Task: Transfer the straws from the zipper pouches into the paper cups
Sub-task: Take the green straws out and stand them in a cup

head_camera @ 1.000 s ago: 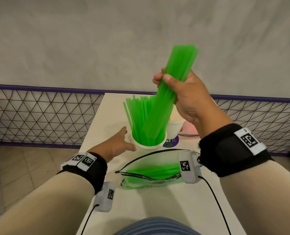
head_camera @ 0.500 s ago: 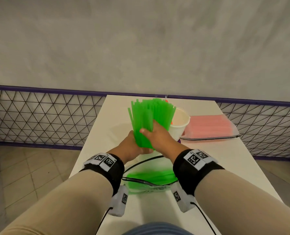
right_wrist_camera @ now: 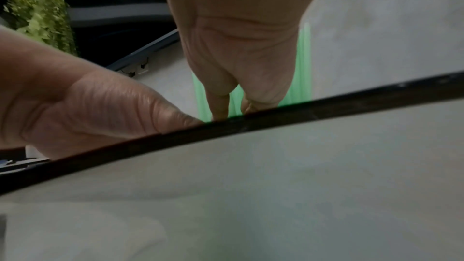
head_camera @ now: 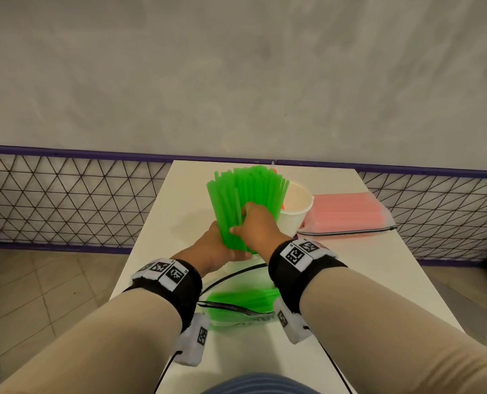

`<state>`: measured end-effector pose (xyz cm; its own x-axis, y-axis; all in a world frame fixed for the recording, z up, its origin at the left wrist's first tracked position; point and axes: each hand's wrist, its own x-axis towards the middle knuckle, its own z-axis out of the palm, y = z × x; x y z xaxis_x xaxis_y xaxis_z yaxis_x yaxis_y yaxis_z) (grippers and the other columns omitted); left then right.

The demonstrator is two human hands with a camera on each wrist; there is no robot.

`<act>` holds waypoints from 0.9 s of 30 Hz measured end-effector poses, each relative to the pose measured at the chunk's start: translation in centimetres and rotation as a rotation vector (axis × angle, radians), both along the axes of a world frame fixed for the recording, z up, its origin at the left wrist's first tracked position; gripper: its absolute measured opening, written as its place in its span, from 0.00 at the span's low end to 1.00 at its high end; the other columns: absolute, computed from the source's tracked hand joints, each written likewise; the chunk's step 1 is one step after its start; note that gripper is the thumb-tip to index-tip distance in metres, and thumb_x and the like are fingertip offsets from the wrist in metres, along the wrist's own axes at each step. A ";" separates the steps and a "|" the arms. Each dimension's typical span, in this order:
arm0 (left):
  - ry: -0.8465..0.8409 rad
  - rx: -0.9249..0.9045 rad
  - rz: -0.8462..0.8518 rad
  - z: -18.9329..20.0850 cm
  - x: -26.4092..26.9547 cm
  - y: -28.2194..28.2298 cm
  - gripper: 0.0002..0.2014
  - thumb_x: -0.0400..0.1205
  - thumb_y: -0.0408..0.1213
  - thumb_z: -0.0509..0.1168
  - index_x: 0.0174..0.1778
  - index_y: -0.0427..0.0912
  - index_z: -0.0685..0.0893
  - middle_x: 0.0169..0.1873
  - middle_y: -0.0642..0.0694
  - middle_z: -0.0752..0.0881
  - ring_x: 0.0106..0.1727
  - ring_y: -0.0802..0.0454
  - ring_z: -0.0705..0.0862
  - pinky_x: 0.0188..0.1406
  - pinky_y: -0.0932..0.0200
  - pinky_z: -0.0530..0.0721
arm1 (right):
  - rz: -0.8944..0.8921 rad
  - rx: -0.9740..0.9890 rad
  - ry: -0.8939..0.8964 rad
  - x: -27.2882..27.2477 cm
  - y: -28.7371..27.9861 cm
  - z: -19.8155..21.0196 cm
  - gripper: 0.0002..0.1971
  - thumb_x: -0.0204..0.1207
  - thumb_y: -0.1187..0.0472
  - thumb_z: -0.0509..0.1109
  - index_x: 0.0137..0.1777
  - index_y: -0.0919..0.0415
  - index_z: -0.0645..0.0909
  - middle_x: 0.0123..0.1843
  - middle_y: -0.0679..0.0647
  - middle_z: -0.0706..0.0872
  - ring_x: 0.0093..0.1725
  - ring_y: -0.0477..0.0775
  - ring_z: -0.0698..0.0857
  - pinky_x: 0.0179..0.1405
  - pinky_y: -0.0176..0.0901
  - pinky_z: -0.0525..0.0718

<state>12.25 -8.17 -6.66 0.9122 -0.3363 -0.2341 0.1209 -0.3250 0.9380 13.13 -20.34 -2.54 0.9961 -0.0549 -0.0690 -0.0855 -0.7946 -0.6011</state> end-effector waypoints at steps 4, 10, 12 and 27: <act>-0.054 -0.014 -0.012 0.1 -0.2 0.1 0.38 0.70 0.19 0.77 0.74 0.41 0.67 0.60 0.45 0.82 0.49 0.61 0.81 0.33 0.78 0.82 | -0.010 0.069 0.031 -0.3 0.0 -1.3 0.23 0.71 0.68 0.77 0.64 0.65 0.74 0.57 0.61 0.82 0.56 0.63 0.83 0.50 0.46 0.80; -0.050 -0.021 -0.022 0.3 -0.2 -0.2 0.28 0.71 0.19 0.76 0.52 0.55 0.73 0.48 0.55 0.81 0.46 0.64 0.81 0.35 0.77 0.82 | -0.010 0.063 -0.031 -1.6 -0.1 -1.8 0.21 0.69 0.72 0.72 0.62 0.64 0.73 0.57 0.61 0.81 0.57 0.62 0.81 0.54 0.49 0.81; -0.042 0.008 0.025 0.0 -0.2 0.2 0.34 0.69 0.26 0.81 0.63 0.50 0.70 0.57 0.50 0.81 0.58 0.54 0.82 0.46 0.69 0.83 | -0.031 0.091 -0.063 -2.1 0.0 -1.1 0.23 0.70 0.72 0.71 0.65 0.63 0.71 0.60 0.60 0.78 0.59 0.61 0.80 0.58 0.51 0.80; 0.191 0.487 -0.213 -4.3 -4.5 8.9 0.32 0.78 0.28 0.64 0.78 0.52 0.69 0.71 0.45 0.79 0.64 0.50 0.80 0.57 0.58 0.81 | 0.692 -0.232 0.282 -8.6 -3.2 1.8 0.12 0.81 0.63 0.66 0.60 0.54 0.87 0.55 0.48 0.90 0.51 0.46 0.86 0.53 0.39 0.81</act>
<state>7.71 0.74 -10.98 0.7622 -0.3205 -0.5625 0.1580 -0.7504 0.6418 4.51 -23.51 -0.75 0.7557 0.5280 -0.3876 0.3498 -0.8256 -0.4427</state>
